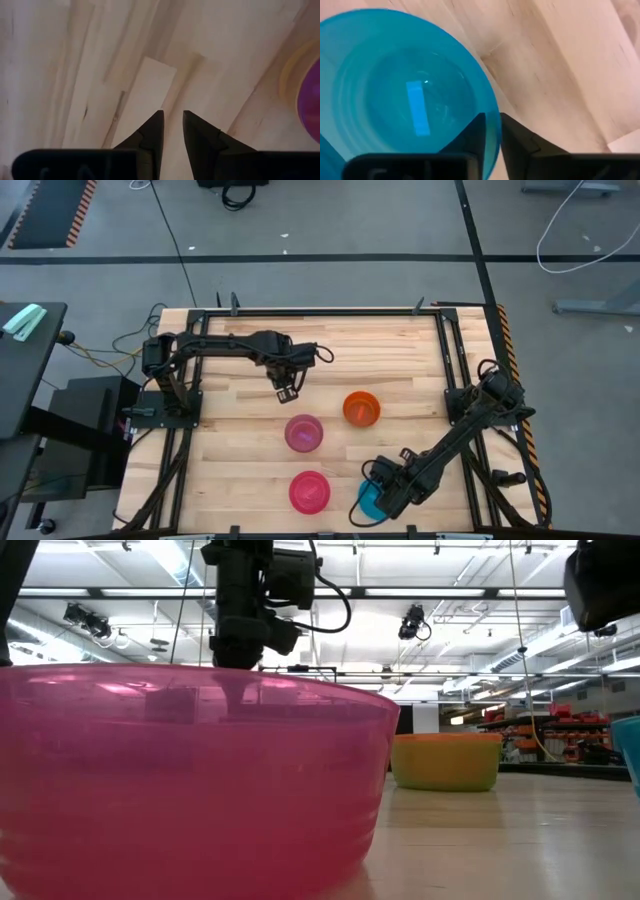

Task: Nest bowls inside each other
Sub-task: Stack the blue bowl on top of the orange bowl

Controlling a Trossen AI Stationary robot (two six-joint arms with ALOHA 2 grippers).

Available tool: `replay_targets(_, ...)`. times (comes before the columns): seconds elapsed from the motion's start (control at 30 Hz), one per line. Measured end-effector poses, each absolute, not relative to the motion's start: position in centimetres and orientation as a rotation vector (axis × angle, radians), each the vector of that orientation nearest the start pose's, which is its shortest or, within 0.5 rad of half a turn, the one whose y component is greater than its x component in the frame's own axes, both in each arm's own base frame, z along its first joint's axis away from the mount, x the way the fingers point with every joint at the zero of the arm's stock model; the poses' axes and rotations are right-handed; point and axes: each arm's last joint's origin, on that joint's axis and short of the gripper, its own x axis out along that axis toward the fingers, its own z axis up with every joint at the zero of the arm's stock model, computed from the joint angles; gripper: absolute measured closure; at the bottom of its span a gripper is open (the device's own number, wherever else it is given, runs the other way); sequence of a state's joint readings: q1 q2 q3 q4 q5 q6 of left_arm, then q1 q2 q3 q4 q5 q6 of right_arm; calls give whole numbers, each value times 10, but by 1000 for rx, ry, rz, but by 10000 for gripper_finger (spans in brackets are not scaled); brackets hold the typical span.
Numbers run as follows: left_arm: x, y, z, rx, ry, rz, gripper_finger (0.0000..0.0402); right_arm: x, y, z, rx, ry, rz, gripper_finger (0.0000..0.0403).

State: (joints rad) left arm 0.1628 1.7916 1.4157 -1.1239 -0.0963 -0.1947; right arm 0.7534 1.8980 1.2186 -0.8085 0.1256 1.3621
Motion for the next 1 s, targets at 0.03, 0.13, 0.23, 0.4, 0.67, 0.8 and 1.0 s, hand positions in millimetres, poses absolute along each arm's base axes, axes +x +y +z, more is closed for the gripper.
replay_targets(0.03,329,55,231,-203,1487,351,323,253,229,150,469,1368,-455,370)
replay_targets(0.13,328,51,231,-195,1503,341,320,258,225,151,428,1374,-409,394)
replay_targets(0.23,329,47,231,-188,1506,330,320,263,219,151,400,1384,-388,391)
replay_targets(0.4,329,44,230,-174,1511,316,329,273,205,155,356,1394,-347,397)
replay_targets(0.67,327,44,230,-171,1526,314,334,286,175,174,270,1338,-298,400)
replay_targets(0.8,327,44,230,-162,1534,305,331,291,157,187,246,1306,-307,401)
replay_targets(1.0,326,51,230,-178,1531,322,338,291,124,215,237,1232,-357,402)
